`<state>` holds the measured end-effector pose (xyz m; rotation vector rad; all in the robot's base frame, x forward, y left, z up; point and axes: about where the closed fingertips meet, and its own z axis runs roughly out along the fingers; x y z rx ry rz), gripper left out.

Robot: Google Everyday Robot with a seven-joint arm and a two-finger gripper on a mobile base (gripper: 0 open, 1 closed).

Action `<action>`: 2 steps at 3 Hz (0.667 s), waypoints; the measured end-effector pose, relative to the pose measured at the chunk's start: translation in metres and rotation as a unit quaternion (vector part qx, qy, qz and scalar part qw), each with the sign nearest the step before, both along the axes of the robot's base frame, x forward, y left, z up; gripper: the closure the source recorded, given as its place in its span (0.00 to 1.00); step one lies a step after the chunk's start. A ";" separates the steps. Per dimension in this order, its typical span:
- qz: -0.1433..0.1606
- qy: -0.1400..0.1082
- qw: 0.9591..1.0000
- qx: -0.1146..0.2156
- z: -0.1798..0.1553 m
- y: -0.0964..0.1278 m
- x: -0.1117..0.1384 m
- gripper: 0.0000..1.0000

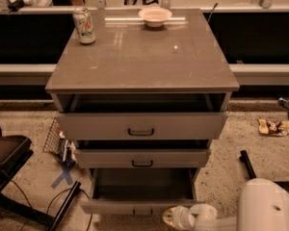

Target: Close bottom drawer

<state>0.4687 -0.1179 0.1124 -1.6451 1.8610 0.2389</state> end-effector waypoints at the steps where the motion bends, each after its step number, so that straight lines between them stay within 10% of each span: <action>1: 0.001 -0.003 1.000 0.003 -0.001 0.001 0.003 1.00; 2: 0.020 -0.028 0.999 0.000 0.014 0.006 0.050 1.00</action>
Offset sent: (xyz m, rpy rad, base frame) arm 0.1924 0.0154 0.0567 -0.0192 -0.2066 0.1487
